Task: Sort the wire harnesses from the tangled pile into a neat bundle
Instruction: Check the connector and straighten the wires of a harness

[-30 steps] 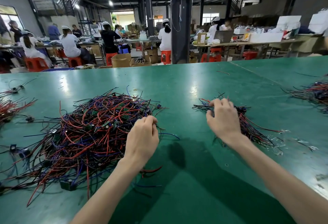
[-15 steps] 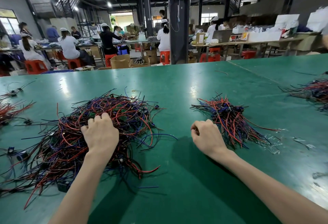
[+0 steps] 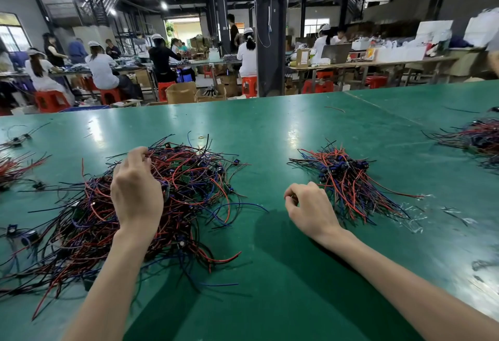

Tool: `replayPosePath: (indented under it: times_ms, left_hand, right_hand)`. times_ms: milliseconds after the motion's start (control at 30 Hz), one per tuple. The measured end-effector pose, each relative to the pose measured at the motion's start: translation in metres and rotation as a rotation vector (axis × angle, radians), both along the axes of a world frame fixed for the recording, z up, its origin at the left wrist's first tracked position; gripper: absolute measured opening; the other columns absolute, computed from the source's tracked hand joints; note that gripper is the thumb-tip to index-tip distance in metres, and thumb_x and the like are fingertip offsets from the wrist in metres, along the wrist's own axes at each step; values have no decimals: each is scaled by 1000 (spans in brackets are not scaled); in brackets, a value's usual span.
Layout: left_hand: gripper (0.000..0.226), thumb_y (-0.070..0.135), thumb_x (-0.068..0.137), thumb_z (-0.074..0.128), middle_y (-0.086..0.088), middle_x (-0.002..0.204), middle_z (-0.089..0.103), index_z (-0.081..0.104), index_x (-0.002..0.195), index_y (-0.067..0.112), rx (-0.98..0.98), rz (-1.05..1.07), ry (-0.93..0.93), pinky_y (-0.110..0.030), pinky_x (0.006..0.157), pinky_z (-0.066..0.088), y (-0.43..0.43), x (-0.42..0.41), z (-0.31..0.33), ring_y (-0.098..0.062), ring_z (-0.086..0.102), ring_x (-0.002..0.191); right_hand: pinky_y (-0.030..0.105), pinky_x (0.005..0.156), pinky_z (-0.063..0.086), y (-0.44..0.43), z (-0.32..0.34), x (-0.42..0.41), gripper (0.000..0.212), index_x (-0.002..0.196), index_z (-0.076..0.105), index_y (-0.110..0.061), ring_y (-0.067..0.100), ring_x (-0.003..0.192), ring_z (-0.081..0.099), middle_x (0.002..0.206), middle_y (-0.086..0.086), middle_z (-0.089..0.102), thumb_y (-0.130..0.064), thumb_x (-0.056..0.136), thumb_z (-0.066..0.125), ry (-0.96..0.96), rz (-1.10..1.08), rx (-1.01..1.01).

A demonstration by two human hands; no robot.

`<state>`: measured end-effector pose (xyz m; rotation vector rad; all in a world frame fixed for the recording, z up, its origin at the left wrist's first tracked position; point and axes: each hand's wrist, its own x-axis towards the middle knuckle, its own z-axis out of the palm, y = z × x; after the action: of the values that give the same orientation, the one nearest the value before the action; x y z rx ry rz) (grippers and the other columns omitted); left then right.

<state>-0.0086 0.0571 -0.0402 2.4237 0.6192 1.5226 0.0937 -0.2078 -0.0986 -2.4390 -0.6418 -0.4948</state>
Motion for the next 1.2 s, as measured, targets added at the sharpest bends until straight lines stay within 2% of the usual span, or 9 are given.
replayPosePath:
  times_ms: [167,333,467,533,600,700,833,967,1200]
  left_hand:
    - [22,0,96,47,-30,95,65,56,114,-8,104,-167,-137,-50,71,55,-2,-3,3,-43,65,81]
    - [26,6,96,43,-21,91,63,57,112,-8,225,-483,-137,-27,67,50,-33,2,1,-26,61,70]
    - [21,16,100,43,-8,97,66,55,113,6,-139,-775,-155,-30,60,53,-69,6,-5,-18,61,68]
    - [18,17,98,43,-10,95,67,53,111,9,-453,-901,-149,-29,57,54,-84,8,-8,-19,62,68]
    - [15,13,97,44,-15,95,68,53,109,9,-793,-996,-145,-25,58,54,-94,9,-10,-17,61,67]
    - [16,12,97,44,-14,100,67,53,110,9,-1116,-1049,-105,-23,60,55,-103,10,-14,-13,64,70]
    - [22,11,99,42,-13,96,61,50,118,3,-1390,-1106,-76,-19,58,54,-107,10,-16,-16,69,71]
    - [16,12,99,39,-7,83,72,51,107,4,-1450,-1173,56,-19,58,54,-111,9,-19,-14,71,67]
    - [27,21,100,38,-2,76,70,56,102,0,-1552,-1179,175,-17,48,49,-120,10,-26,-10,61,53]
  right_hand:
    - [34,80,39,3,1,-3,14,84,67,-10,20,77,44,79,3,68,-11,88,53,-18,26,58]
    - [35,78,43,7,8,-9,10,83,69,-9,24,77,53,75,3,68,-8,85,59,-37,99,161]
    - [22,67,41,12,15,-23,10,79,72,-7,6,64,50,66,-3,63,-9,85,66,176,384,255]
    - [15,61,38,16,18,-31,13,83,73,-5,0,57,48,67,2,67,-14,88,65,349,512,303]
    - [17,63,41,20,20,-38,14,94,72,-7,4,62,52,73,5,68,-14,92,60,498,587,396]
    - [15,64,42,21,25,-41,21,111,67,-14,3,66,55,81,3,68,-14,96,51,616,623,554]
    - [22,64,37,18,30,-38,30,107,69,-21,10,72,56,100,4,72,-28,99,41,751,546,658]
    - [20,61,37,18,31,-35,20,100,69,-15,9,69,56,87,-1,70,-24,93,53,792,528,826]
    - [18,57,36,13,30,-29,10,82,69,-10,7,59,51,72,-1,67,-10,89,61,818,453,908]
